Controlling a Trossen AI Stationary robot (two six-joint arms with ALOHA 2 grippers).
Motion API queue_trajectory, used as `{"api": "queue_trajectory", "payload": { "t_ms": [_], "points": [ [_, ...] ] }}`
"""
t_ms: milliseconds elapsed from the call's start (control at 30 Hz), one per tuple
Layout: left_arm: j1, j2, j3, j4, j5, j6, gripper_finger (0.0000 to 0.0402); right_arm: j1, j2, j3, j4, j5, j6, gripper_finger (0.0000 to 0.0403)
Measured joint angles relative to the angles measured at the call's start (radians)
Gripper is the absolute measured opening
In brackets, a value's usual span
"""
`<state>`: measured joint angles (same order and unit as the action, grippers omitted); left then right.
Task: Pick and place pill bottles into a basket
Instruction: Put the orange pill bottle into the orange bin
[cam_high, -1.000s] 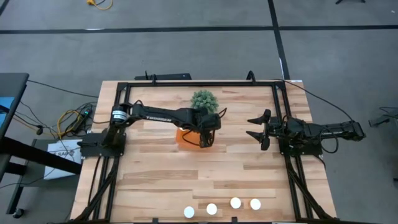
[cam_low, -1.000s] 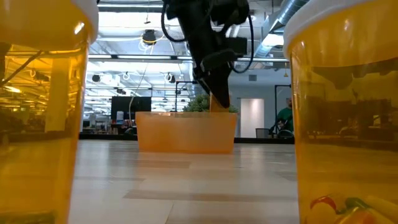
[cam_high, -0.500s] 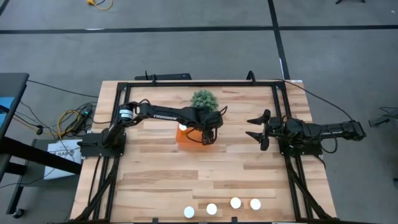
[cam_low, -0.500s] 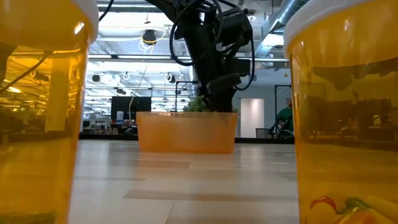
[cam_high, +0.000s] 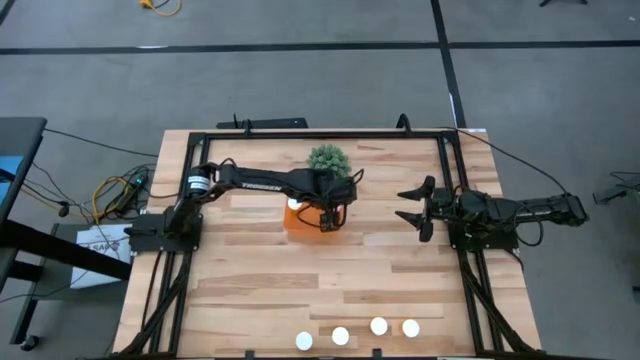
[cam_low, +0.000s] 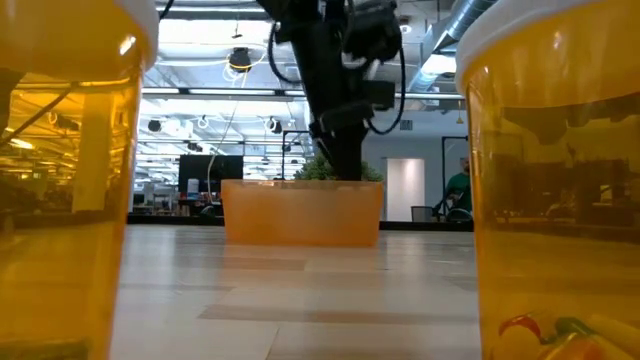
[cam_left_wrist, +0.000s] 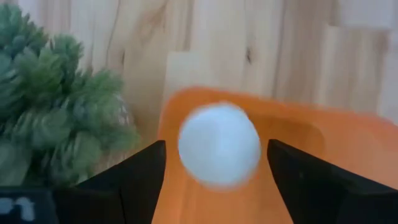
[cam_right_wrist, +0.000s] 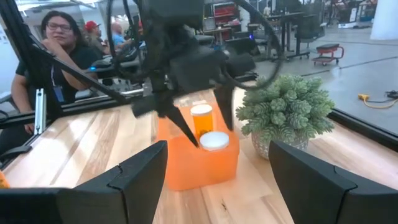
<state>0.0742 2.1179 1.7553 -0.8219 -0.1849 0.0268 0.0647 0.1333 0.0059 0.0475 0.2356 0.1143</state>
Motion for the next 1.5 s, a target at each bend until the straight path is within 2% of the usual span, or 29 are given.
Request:
{"api": "queue_trajectory", "payload": {
  "t_ms": [200, 333, 567, 867, 1033, 1133, 1267, 1400, 1500],
  "points": [
    [-0.083, -0.063, 0.032, -0.072, -0.090, 0.006, 0.0273, 0.000, 0.003, 0.000, 0.000, 0.000, 0.000, 0.0276],
    [-0.157, -0.145, 0.035, -0.077, -0.089, -0.028, 0.0273, 0.000, 0.004, 0.000, 0.000, 0.000, 0.000, 0.0276],
    [-0.352, -0.266, 0.035, -0.152, -0.046, -0.131, 0.0273, 0.000, 0.004, 0.000, 0.000, 0.000, 0.000, 0.0276],
    [-0.611, -0.286, 0.035, -0.161, -0.028, -0.356, 0.0273, 0.000, 0.004, 0.000, 0.000, 0.000, 0.000, 0.0276],
    [-0.713, -0.285, 0.035, -0.144, -0.062, -0.438, 0.0273, 0.000, 0.004, 0.000, 0.000, 0.000, 0.000, 0.0276],
    [-0.752, -0.285, 0.010, -0.081, -0.069, -0.460, 0.0273, 0.000, 0.004, 0.000, 0.000, 0.000, 0.000, 0.0276],
    [-0.774, -0.285, -0.055, 0.012, -0.002, -0.495, 0.0273, 0.000, 0.004, 0.000, 0.000, 0.000, 0.000, 0.0276],
    [-0.785, -0.283, -0.158, 0.080, 0.045, -0.537, 0.0273, 0.000, 0.004, 0.000, 0.000, 0.000, 0.000, 0.0276],
    [-0.798, -0.282, -0.244, 0.190, 0.073, -0.551, 0.0273, 0.000, 0.004, 0.000, 0.000, 0.000, 0.000, 0.0276]
  ]
}}
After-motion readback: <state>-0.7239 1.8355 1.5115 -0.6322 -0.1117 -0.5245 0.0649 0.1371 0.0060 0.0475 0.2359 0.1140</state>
